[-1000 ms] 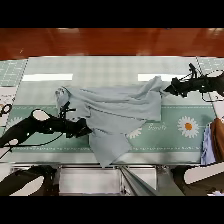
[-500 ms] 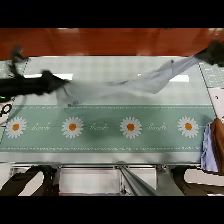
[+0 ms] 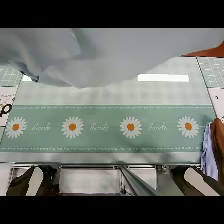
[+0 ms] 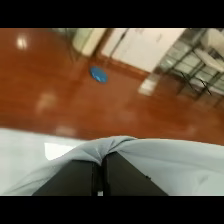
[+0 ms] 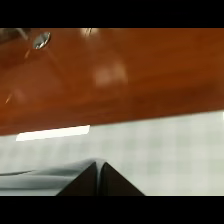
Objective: Fold the shirts.
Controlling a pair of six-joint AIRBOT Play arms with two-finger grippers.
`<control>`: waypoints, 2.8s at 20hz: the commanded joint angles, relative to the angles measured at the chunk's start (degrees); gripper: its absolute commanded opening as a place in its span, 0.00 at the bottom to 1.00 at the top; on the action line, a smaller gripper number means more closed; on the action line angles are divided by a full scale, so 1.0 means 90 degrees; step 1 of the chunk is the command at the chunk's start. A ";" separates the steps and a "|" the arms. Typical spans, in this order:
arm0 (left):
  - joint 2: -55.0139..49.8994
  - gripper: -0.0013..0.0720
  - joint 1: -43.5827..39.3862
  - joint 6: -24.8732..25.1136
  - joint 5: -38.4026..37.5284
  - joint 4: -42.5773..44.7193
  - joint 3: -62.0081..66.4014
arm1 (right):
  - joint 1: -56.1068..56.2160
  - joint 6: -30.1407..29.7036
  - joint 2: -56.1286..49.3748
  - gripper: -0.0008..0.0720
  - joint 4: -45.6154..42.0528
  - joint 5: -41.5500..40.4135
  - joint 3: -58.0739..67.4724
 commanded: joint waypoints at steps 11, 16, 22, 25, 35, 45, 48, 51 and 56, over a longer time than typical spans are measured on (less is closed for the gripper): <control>0.1617 0.04 -0.2028 -0.1316 -0.0066 0.4629 0.1695 | 0.0527 0.0799 0.3587 0.05 -0.2761 0.0610 0.0044; 0.1882 0.04 -0.2132 -0.1656 -0.0585 0.5503 0.1605 | 0.0993 0.1263 0.3917 0.05 -0.4041 0.0835 0.0044; 0.1251 0.04 -0.2132 -0.1911 -0.1027 0.4833 0.0381 | 0.0986 0.1222 0.3456 0.05 -0.3670 0.0852 -0.0478; 0.0311 0.04 -0.2132 -0.1435 -0.0991 0.3900 -0.0083 | 0.0986 0.0712 0.2822 0.05 -0.2358 0.0481 -0.1353; -0.4673 0.04 -0.2356 -0.0381 0.1219 0.1792 -0.0083 | 0.0993 -0.1003 -0.1457 0.05 0.0136 -0.1766 -0.3016; -0.7968 0.04 -0.2555 -0.0488 0.2008 0.1132 0.2081 | 0.1528 -0.0758 -0.5151 0.05 0.0818 -0.2732 -0.0746; -0.8230 0.04 -0.2567 -0.0576 0.1999 0.1132 0.2205 | 0.1707 -0.0648 -0.5593 0.05 0.0823 -0.2936 -0.0469; -0.8255 0.04 -0.2567 -0.0566 0.1739 0.1134 0.2205 | 0.1783 -0.0634 -0.5782 0.05 0.0726 -0.2914 -0.0452; -0.8208 0.04 -0.2535 0.0029 0.0301 0.1321 0.2205 | 0.1766 -0.0629 -0.5804 0.05 0.0313 -0.2016 -0.0452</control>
